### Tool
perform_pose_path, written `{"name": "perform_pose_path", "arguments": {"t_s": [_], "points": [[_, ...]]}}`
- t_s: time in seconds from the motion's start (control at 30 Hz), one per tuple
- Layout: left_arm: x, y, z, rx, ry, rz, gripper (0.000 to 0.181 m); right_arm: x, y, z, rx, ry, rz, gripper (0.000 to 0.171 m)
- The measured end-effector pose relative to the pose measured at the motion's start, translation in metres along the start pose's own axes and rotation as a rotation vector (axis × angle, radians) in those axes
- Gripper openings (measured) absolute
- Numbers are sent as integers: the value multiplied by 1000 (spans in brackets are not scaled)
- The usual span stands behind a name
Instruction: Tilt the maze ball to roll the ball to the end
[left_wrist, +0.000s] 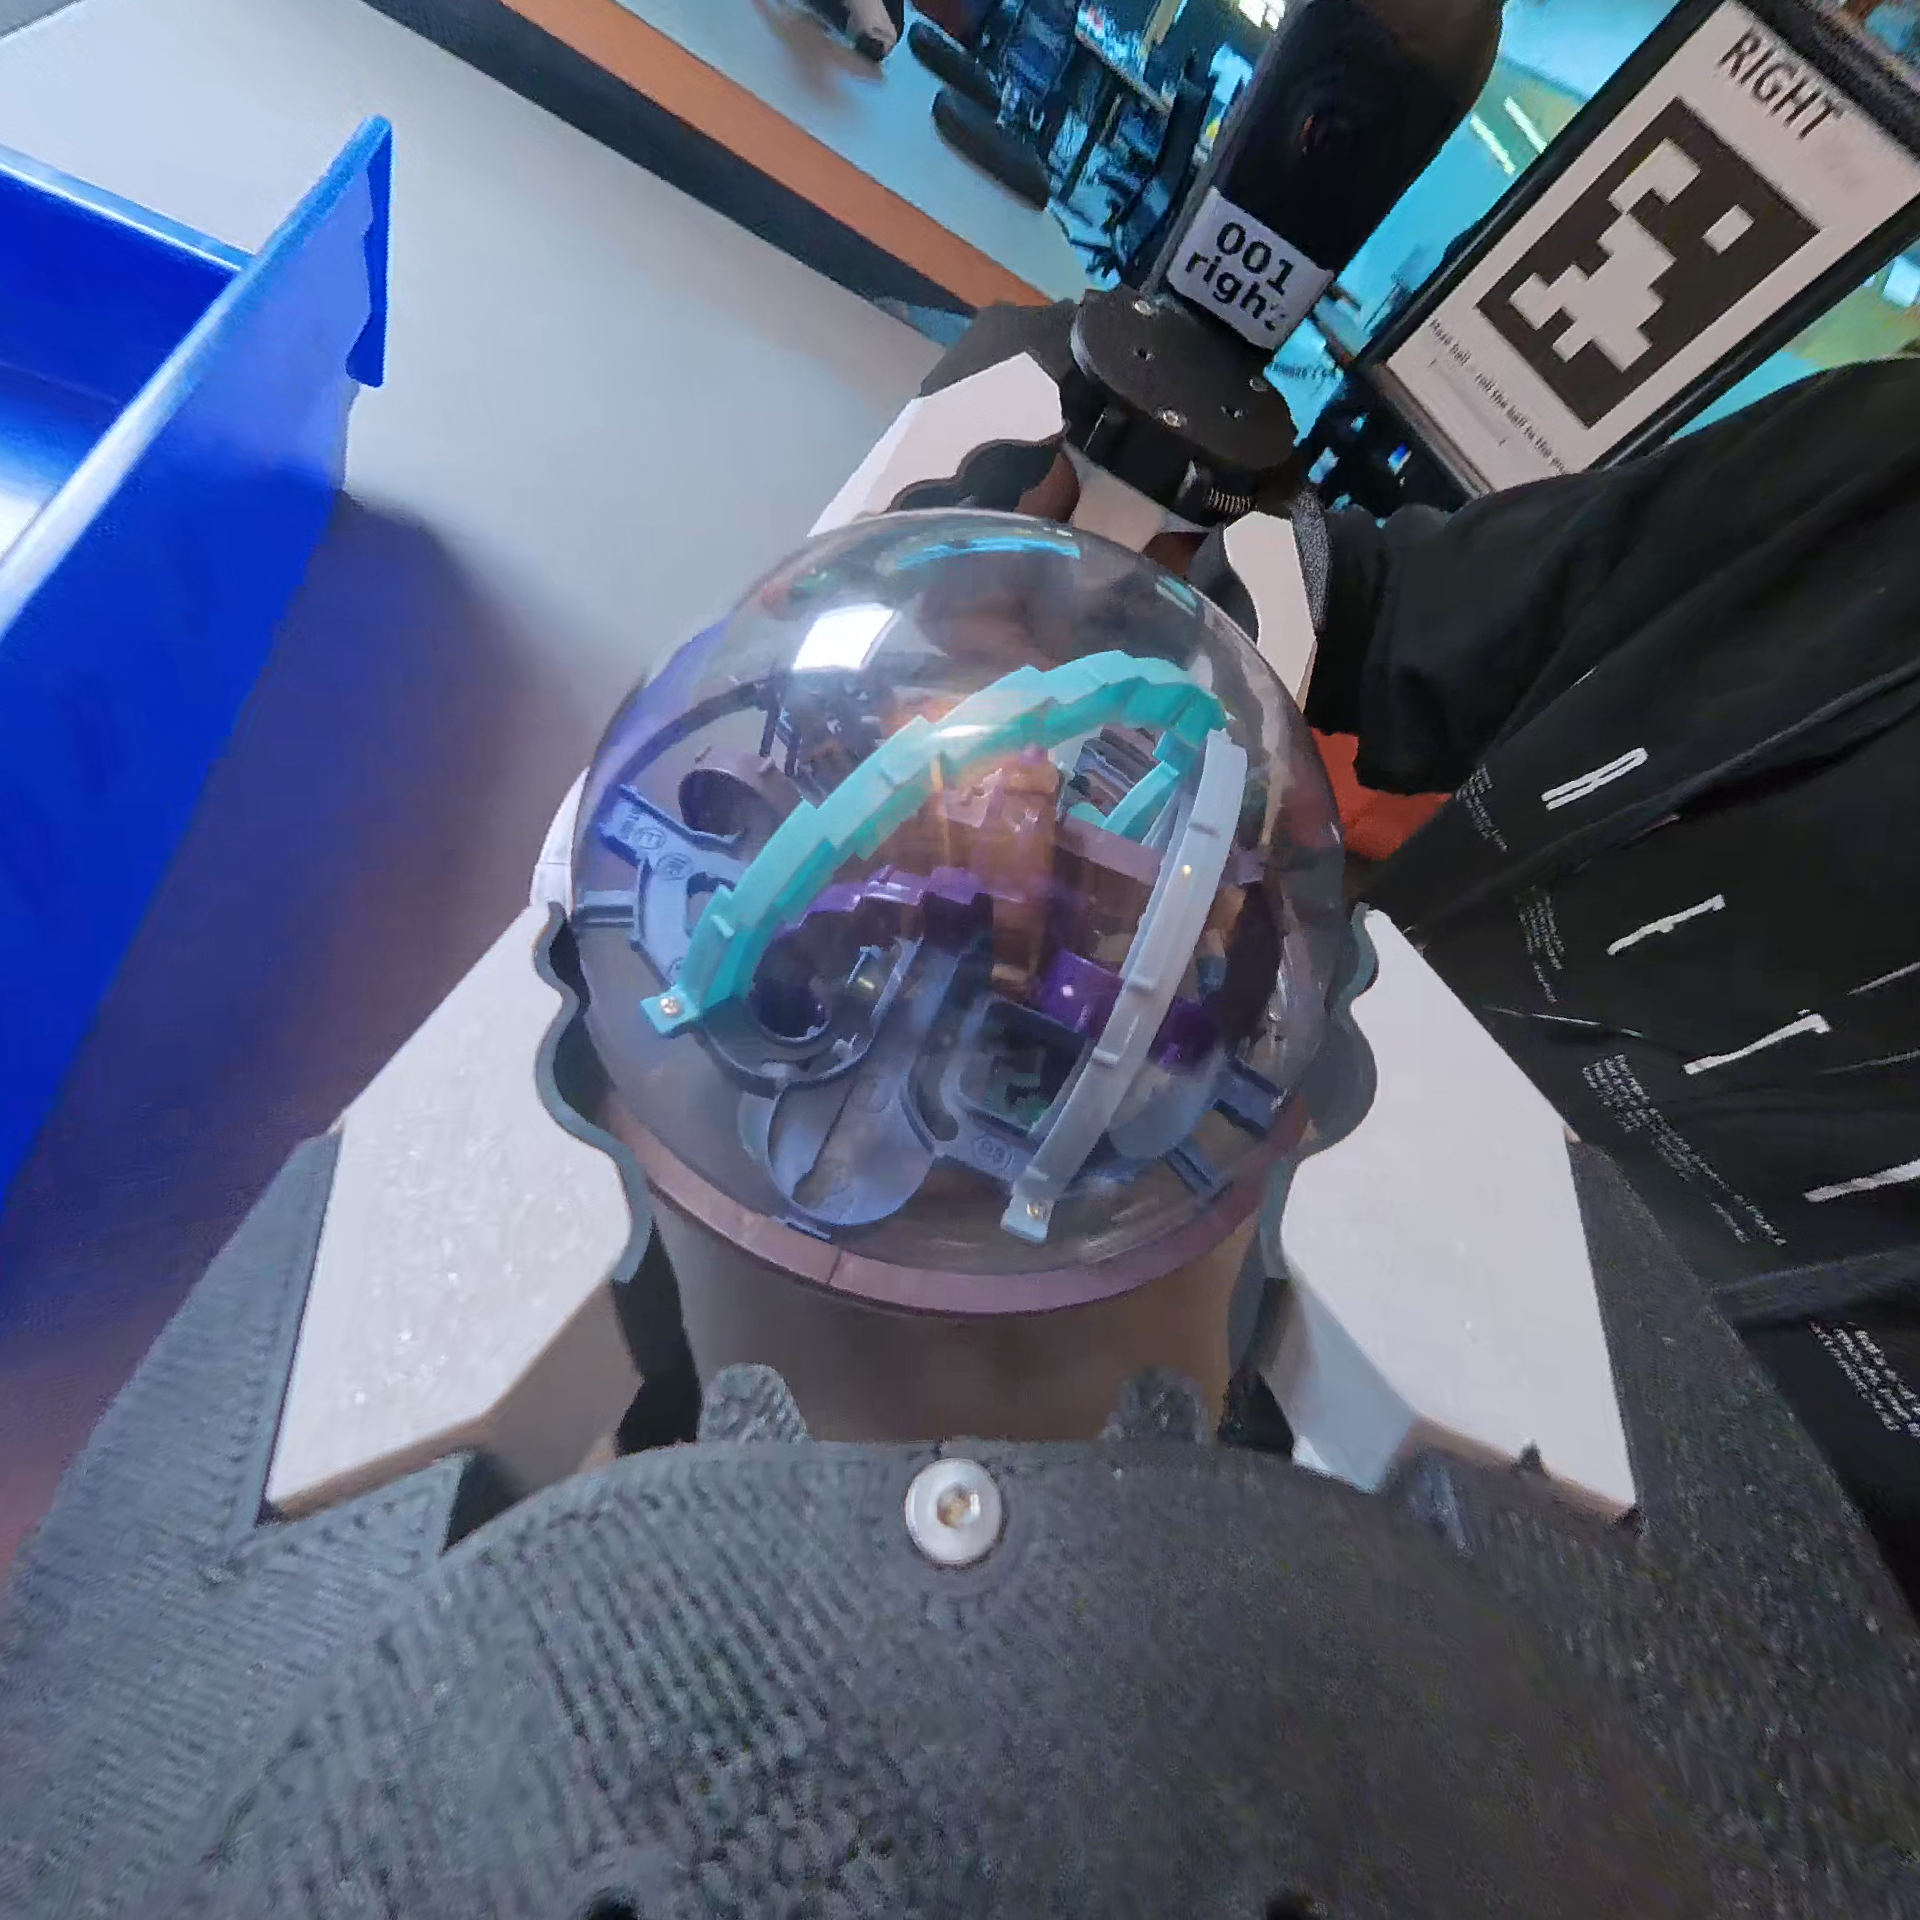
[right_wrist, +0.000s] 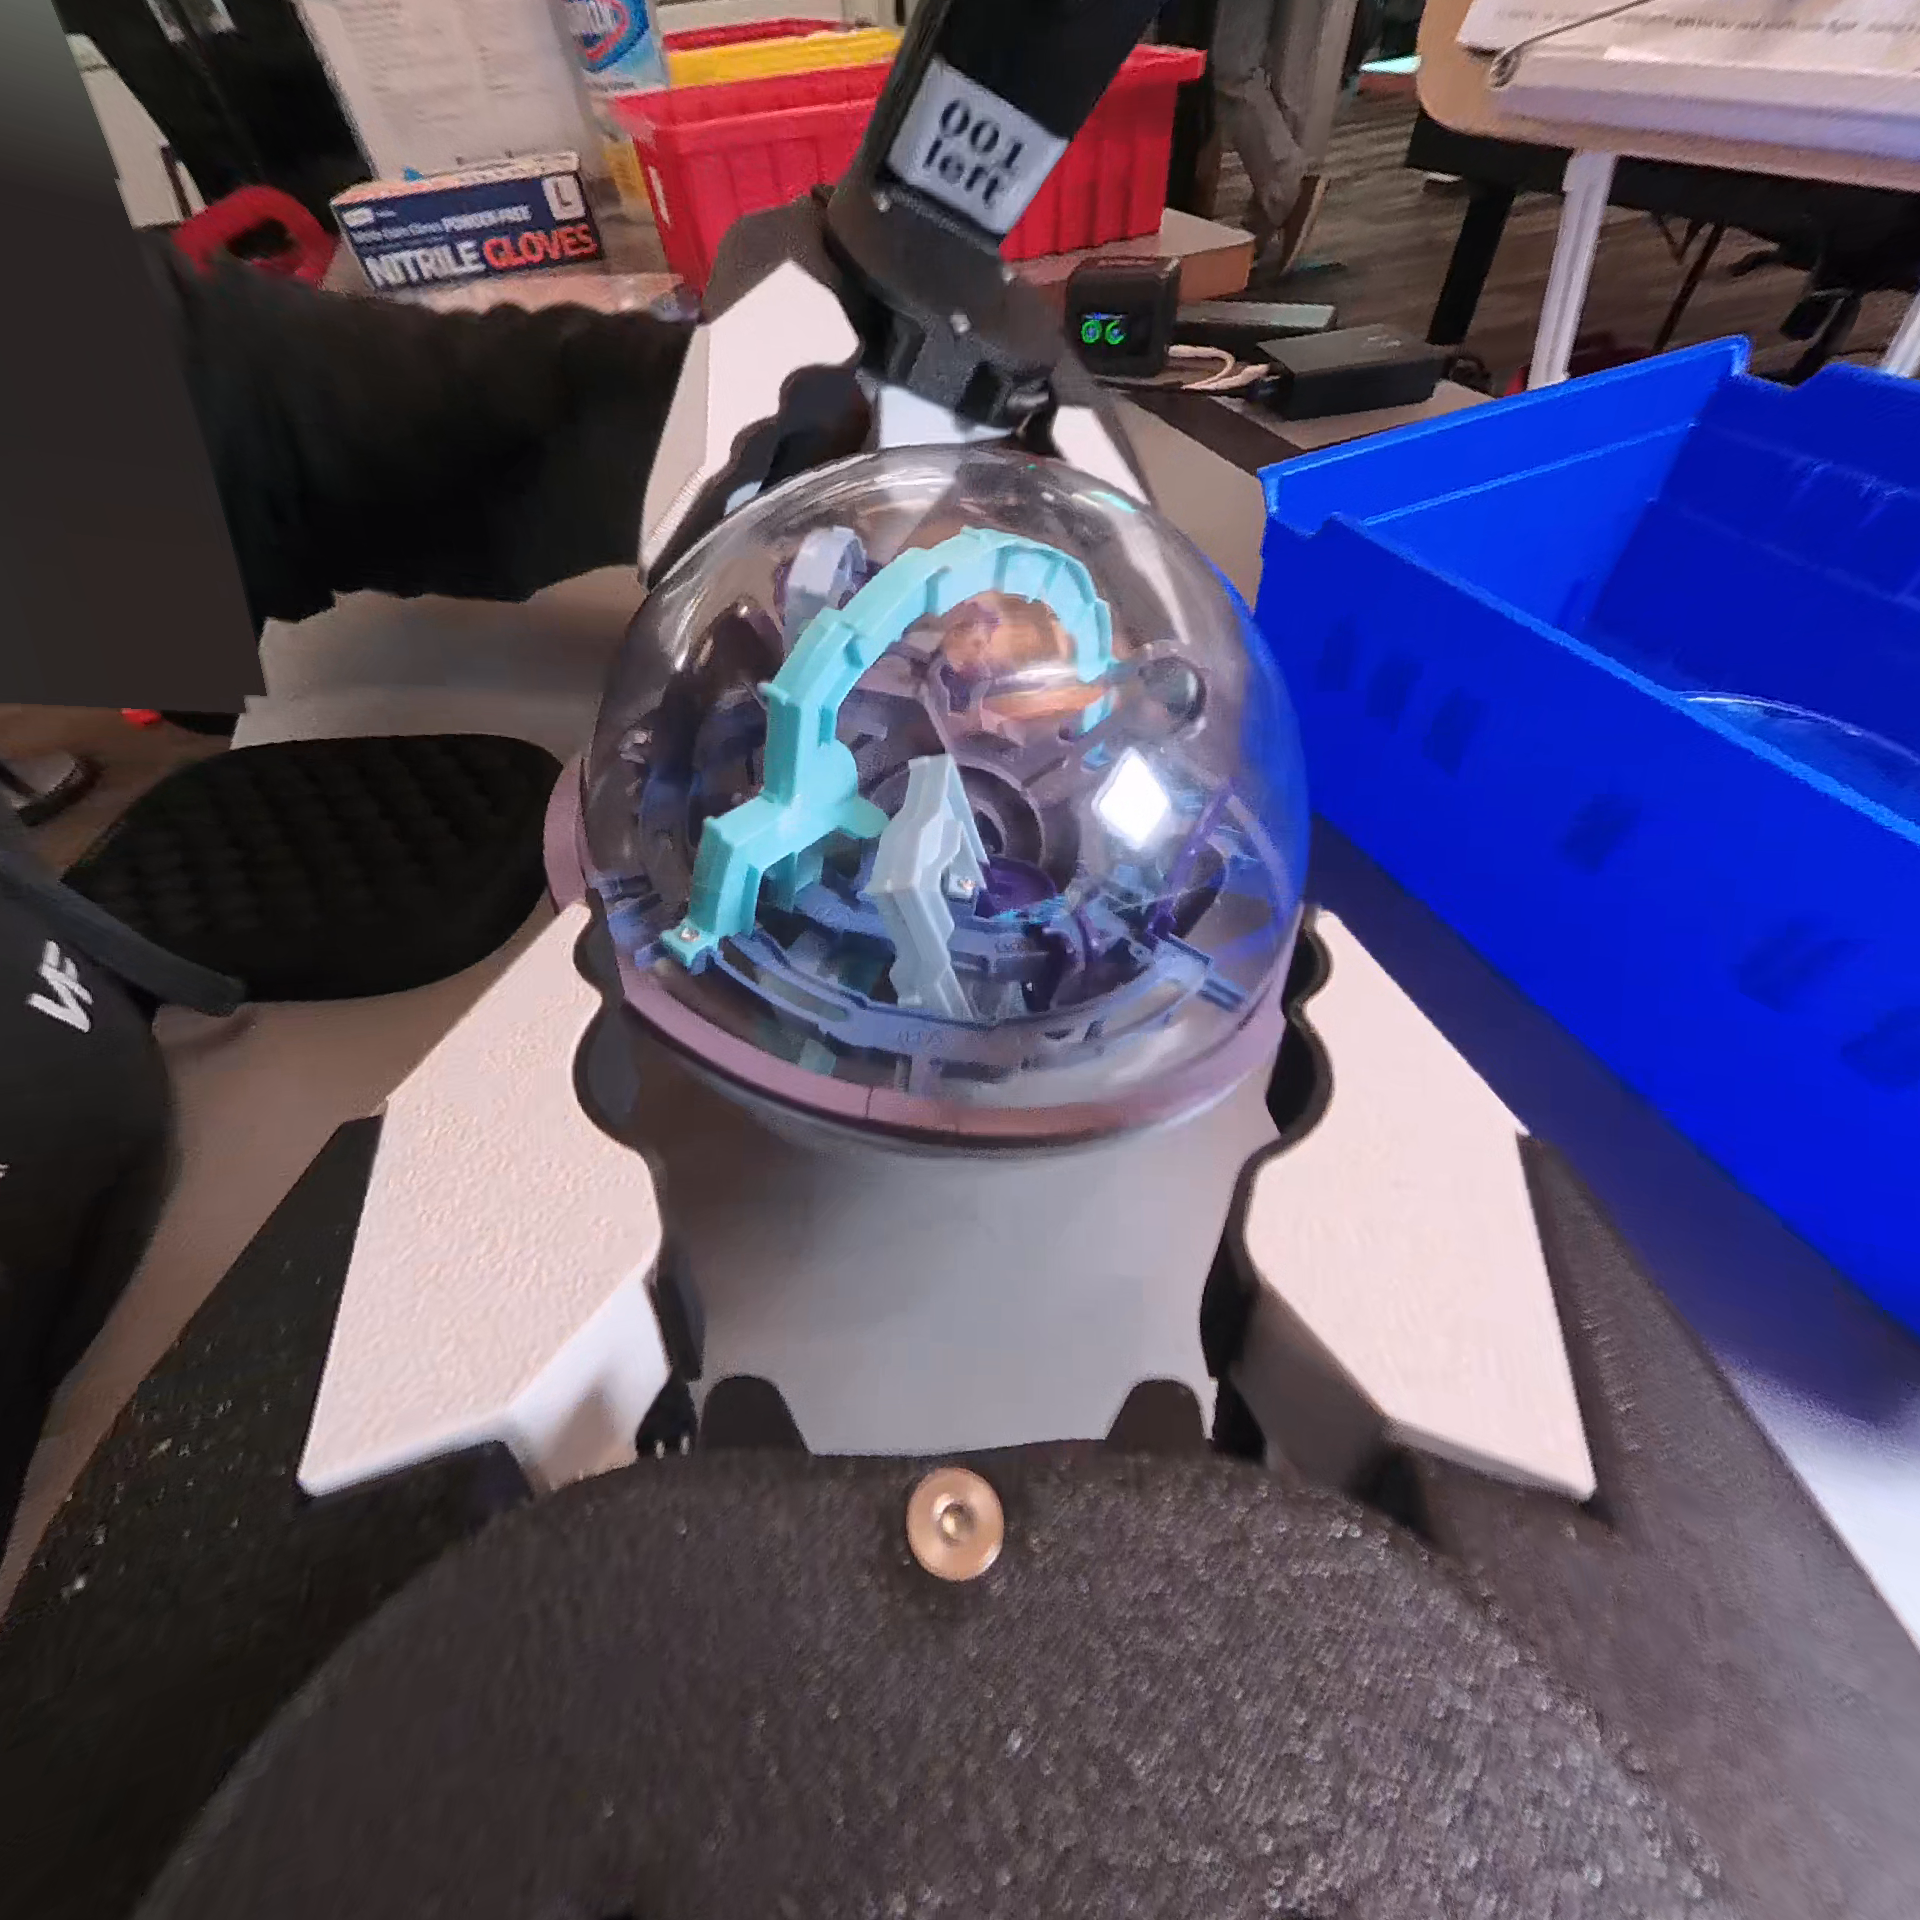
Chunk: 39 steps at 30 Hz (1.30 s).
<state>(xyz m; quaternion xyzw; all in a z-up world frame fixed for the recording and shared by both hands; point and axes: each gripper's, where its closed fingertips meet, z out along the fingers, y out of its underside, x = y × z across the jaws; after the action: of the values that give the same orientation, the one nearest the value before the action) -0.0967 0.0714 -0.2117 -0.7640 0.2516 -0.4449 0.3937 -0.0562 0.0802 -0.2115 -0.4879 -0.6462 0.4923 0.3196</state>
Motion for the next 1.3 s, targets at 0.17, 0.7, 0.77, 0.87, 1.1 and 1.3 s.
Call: {"name": "perform_pose_path", "arguments": {"t_s": [0.17, 0.7, 0.77, 0.87, 1.1, 1.3], "points": [[4, 5, 1, 47, -2, -31, 138, -6, 9, -24, -20, 126, -50, 127], [18, 13, 12, 62, -55, 58, 135, -16, 27, -20, -49, 165, -67, 129], [20, 18, 14, 50, -54, 75, 135, -18, 25, -22, -57, 152, -106, 129], [23, 28, 17, 15, -45, 82, 135, -24, 19, -23, -64, 106, -132, 126], [17, 53, 17, -125, -161, 171, 137, -24, 6, -23, -94, 40, -183, 124], [24, 23, -1, -58, -267, 404, 151, -21, -10, -12, -125, -35, -235, 118]]}}
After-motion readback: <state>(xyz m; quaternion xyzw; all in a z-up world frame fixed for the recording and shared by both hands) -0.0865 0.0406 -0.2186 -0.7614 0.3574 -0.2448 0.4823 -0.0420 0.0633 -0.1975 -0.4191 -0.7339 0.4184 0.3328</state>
